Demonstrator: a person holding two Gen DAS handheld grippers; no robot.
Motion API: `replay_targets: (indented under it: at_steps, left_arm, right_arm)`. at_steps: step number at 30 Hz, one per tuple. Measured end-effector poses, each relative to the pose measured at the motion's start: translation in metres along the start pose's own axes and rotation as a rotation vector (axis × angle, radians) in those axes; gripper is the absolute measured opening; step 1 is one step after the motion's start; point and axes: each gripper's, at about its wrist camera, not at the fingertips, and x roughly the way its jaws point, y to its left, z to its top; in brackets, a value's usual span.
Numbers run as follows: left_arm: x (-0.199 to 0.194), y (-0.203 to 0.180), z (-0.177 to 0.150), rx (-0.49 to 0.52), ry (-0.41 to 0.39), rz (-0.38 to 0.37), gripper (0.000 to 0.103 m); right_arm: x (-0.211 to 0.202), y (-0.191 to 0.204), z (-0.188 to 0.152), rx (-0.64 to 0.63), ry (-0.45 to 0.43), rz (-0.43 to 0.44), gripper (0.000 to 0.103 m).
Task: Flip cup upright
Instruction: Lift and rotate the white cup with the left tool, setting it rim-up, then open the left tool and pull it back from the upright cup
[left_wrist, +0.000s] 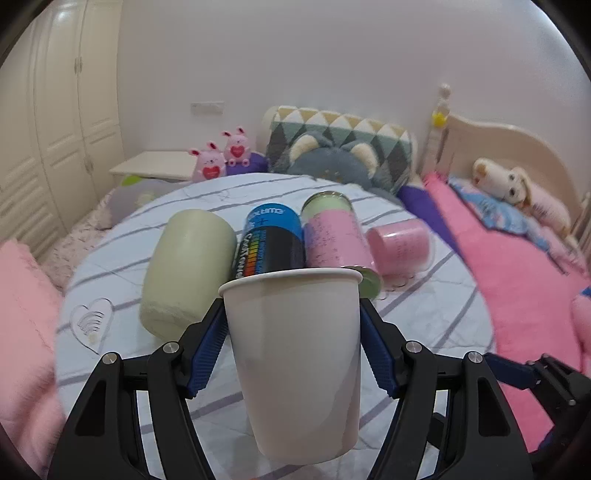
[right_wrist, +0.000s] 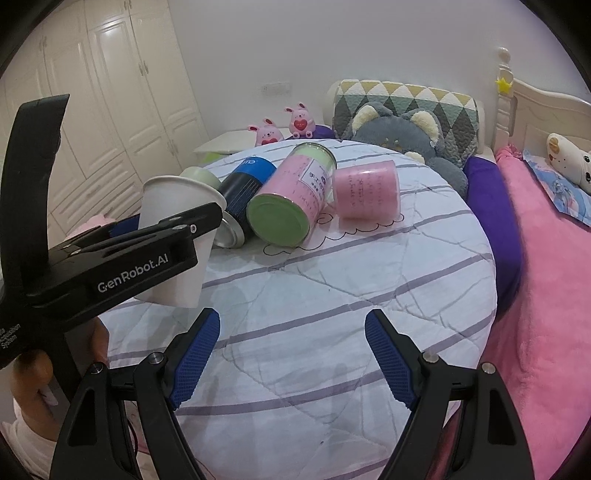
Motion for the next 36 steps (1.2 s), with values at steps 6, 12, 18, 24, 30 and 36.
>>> replay_targets:
  at_steps: [6, 12, 18, 24, 30, 36]
  left_arm:
    - [-0.002, 0.002, -0.015, 0.017, -0.050, -0.013, 0.071]
    - [0.004, 0.001, -0.027, 0.024, -0.029, -0.016, 0.071]
    - [0.001, 0.001, -0.028, 0.019, -0.020, -0.021, 0.072]
    - [-0.020, 0.007, -0.024, 0.005, -0.042, -0.032, 0.097]
    - [-0.059, 0.015, -0.021, 0.035, -0.107, -0.025, 0.100]
    - [-0.088, 0.027, -0.022, 0.075, -0.164, 0.034, 0.103]
  right_arm:
    - [0.000, 0.003, -0.004, 0.001, -0.001, -0.002, 0.082]
    - [0.002, 0.009, -0.010, -0.008, 0.016, -0.002, 0.082]
    - [0.000, 0.012, -0.011, -0.013, 0.014, -0.009, 0.082]
    - [-0.003, 0.018, -0.012, -0.018, 0.006, -0.019, 0.082]
    - [-0.006, 0.031, -0.012, -0.032, -0.014, -0.003, 0.082]
    - [-0.009, 0.050, -0.010, -0.060, -0.040, 0.006, 0.082]
